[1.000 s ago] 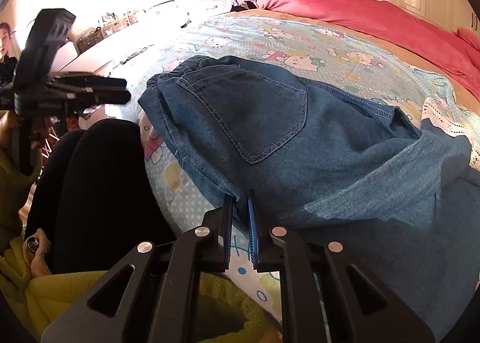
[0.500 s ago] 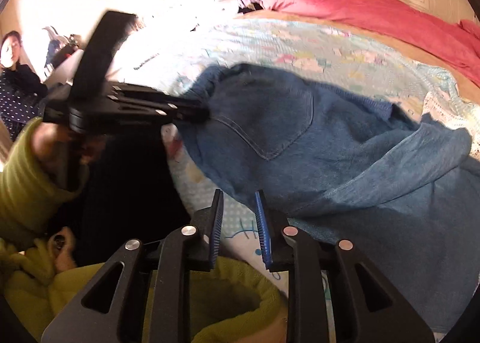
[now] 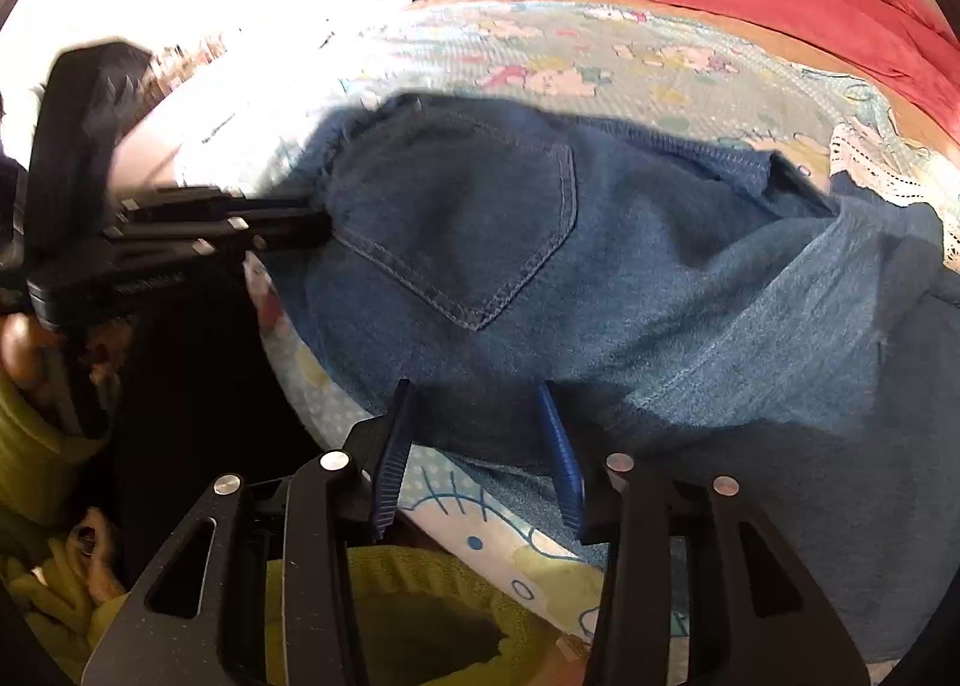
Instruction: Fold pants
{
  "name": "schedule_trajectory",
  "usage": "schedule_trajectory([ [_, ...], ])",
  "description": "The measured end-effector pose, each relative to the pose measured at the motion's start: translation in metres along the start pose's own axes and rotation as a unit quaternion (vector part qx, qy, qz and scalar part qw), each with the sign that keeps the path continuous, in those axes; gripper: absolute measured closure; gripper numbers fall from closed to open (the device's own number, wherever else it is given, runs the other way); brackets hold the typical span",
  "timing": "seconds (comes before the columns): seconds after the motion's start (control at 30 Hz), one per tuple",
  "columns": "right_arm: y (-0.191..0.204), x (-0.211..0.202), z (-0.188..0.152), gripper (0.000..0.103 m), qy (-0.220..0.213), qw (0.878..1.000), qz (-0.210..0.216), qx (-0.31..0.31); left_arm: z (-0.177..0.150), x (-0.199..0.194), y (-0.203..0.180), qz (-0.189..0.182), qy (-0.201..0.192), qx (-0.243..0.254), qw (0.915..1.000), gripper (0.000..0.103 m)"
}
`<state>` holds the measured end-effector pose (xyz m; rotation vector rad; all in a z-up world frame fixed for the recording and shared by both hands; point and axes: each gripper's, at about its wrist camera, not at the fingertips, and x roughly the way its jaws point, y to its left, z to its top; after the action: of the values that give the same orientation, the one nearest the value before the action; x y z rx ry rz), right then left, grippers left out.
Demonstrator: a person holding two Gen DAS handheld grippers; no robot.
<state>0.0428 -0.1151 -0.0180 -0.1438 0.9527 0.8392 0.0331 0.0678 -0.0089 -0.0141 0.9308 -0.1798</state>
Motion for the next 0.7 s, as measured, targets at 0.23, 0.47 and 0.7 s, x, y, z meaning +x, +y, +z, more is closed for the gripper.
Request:
schedule_trajectory([
  [0.23, -0.023, -0.053, 0.011, 0.044, -0.069, 0.997, -0.031, 0.019, 0.004, -0.026, -0.005, 0.003, -0.031, -0.012, 0.9994, 0.078],
  [0.47, -0.07, -0.091, 0.024, 0.036, -0.111, 0.987, -0.089, 0.071, 0.015, -0.049, -0.018, 0.014, -0.055, -0.006, 0.9984, 0.051],
  [0.7, -0.111, -0.106, 0.047, 0.022, -0.129, 0.977, -0.132, 0.102, 0.03, -0.053, -0.043, -0.01, -0.061, 0.006, 0.9981, 0.042],
])
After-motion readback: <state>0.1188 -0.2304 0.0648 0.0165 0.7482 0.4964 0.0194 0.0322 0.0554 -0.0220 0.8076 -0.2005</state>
